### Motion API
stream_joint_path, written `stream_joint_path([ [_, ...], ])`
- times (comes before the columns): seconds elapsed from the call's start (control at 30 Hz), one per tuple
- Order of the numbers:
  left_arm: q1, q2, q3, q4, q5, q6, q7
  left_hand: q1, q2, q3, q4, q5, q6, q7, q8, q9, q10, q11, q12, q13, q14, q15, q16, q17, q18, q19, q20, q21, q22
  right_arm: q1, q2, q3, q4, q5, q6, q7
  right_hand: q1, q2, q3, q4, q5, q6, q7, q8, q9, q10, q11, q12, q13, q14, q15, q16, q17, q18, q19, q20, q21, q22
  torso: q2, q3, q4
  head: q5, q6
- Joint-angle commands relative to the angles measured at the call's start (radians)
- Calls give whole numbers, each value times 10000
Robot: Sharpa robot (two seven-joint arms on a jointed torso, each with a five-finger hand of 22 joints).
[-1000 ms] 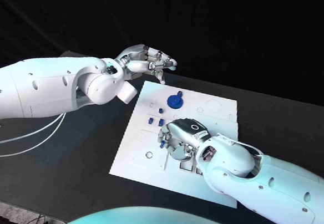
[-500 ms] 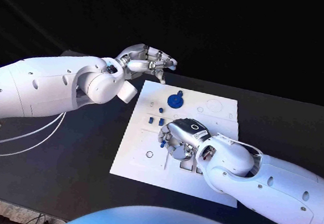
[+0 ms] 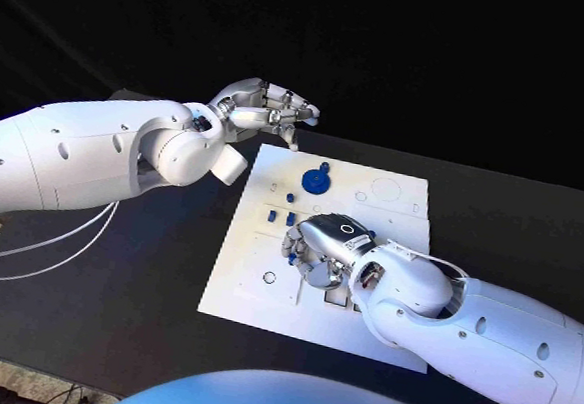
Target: Assemble the parts on the task board
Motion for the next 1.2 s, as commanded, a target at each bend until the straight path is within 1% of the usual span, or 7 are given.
stream_joint_path([
  [0.03, 5, 12, 5, 13, -35, 252, 13, -129, 0, -52, -17, 43, -53, 13, 61, 9, -77, 10, 52, -16, -60, 15, -46, -13, 133, -16, 56, -66, -20, -100, 21, -65, -77, 109, 332, 16, -131, 62, -20, -44, 3, -85, 72, -4, 321, -137, 4, -103, -1, 63, 26, 74, 30, -180, 100, 23, 37, 27, -4, 10, -5, -14, -2],
  [0.1, 5, 3, 5, 16, -35, 266, 5, -140, 4, -55, -9, 42, -54, 14, 65, 11, -85, 12, 56, -16, -63, 17, -46, -13, 132, -15, 58, -71, -24, -111, 6, -67, -111, 132, 99, -49, -336, -34, -341, -27, -20, -523, 200, -260, 275, -275, 89, -160, 3, 105, 114, 134, 121, -189, 97, 96, -27, 9, -8, 6, -10, -17, -2],
  [0.17, 5, -4, 5, 18, -35, 278, 6, -140, 4, -55, -9, 42, -54, 14, 65, 11, -85, 12, 56, -16, -63, 17, -46, -13, 132, -15, 58, -71, -24, -116, -20, -68, -133, 145, -114, -138, -483, -137, -567, 19, -25, -720, 241, -421, 233, -383, 142, -180, 10, 163, 157, 240, 276, -207, 165, 148, 21, 41, -6, 4, -14, -14, -2],
  [0.43, 4, -26, 5, 21, -35, 288, 6, -140, 4, -55, -9, 42, -54, 14, 65, 11, -85, 12, 56, -16, -63, 17, -46, -13, 132, -15, 58, -71, -24, -121, -156, -69, -52, 258, -627, -291, -640, -396, -921, 68, -18, -963, 268, -681, 170, -782, 226, -263, -32, 163, 231, 271, 292, -181, 174, 230, -182, -69, 1, 14, 0, -17, 3],
  [0.83, 4, -54, 4, 26, -36, 278, 1, -140, 4, -55, -9, 42, -54, 14, 65, 11, -85, 12, 56, -16, -63, 17, -46, -13, 132, -15, 58, -71, -24, -102, -598, -63, 560, 308, -944, -298, -695, -693, -1263, 46, -30, -998, 249, -796, 157, -1053, 257, -225, -55, 105, 265, 226, 202, -157, 146, 271, -396, -183, -7, 7, -11, -10, 18],
  [1.03, 4, -78, 4, 18, -36, 265, 0, -140, 4, -55, -9, 42, -54, 14, 65, 11, -85, 12, 56, -16, -63, 17, -46, -13, 132, -15, 58, -71, -24, 35, -1105, -32, 1053, 306, -1340, -317, -696, -750, -1343, 41, -28, -1002, 254, -823, 153, -1119, 267, -210, -60, 84, 273, 204, 164, -151, 136, 278, -452, -213, -13, 3, -18, -17, 37],
  [1.2, 3, -98, 4, 18, -36, 257, 3, -159, 21, -60, 6, 45, -66, 12, 79, 14, -115, 14, 80, -15, -71, 21, -43, -14, 133, -8, 63, -96, -41, 268, -1679, 31, 1565, 392, -1730, -237, -675, -805, -1405, 24, -25, -1026, 247, -857, 145, -1158, 266, -185, -61, 95, 274, 233, 211, -173, 206, 282, -352, -156, -16, 6, -13, -70, 85],
])
